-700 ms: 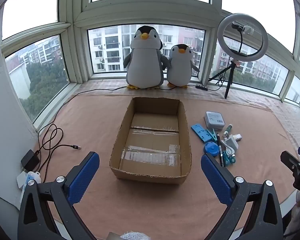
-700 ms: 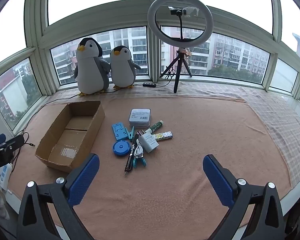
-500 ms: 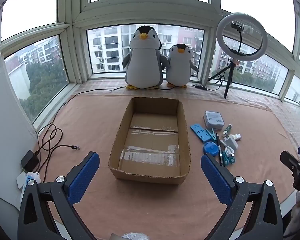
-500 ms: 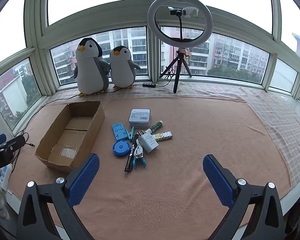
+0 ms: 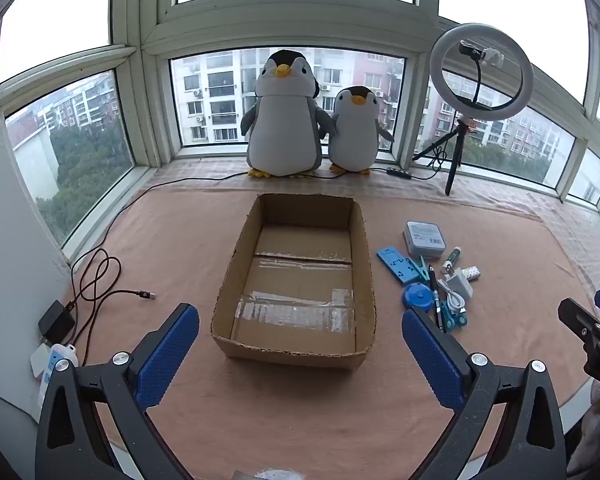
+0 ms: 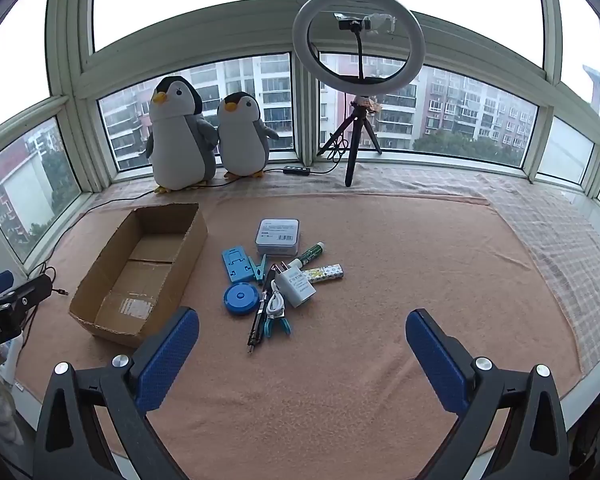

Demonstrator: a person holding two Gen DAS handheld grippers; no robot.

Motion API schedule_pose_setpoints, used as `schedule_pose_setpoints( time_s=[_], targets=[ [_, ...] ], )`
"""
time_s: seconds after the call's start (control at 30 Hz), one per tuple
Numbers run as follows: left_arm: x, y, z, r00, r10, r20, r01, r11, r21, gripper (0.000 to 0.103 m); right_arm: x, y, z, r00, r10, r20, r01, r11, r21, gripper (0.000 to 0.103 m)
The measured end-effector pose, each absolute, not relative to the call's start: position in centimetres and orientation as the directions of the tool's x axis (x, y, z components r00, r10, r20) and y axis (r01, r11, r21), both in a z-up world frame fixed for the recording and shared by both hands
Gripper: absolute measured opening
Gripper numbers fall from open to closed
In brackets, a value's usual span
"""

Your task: Organize rigid objects

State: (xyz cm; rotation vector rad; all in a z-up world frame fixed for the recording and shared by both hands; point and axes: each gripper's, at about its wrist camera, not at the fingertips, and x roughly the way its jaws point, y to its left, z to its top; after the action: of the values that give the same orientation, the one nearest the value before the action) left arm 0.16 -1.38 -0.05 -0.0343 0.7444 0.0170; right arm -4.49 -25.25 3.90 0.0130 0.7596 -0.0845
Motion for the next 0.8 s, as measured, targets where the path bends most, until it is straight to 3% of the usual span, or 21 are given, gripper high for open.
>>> schedule_pose_setpoints(
  time_s=[0.8],
  targets=[
    [0.61,-1.56,-0.31,0.729,-0.005,-0.684,-0.02,0.999,-0.028,0.103,-3.65,-25.74,3.44,0.709,-0.071,-0.702,0.085,0.996,-0.015,0.102]
  ],
)
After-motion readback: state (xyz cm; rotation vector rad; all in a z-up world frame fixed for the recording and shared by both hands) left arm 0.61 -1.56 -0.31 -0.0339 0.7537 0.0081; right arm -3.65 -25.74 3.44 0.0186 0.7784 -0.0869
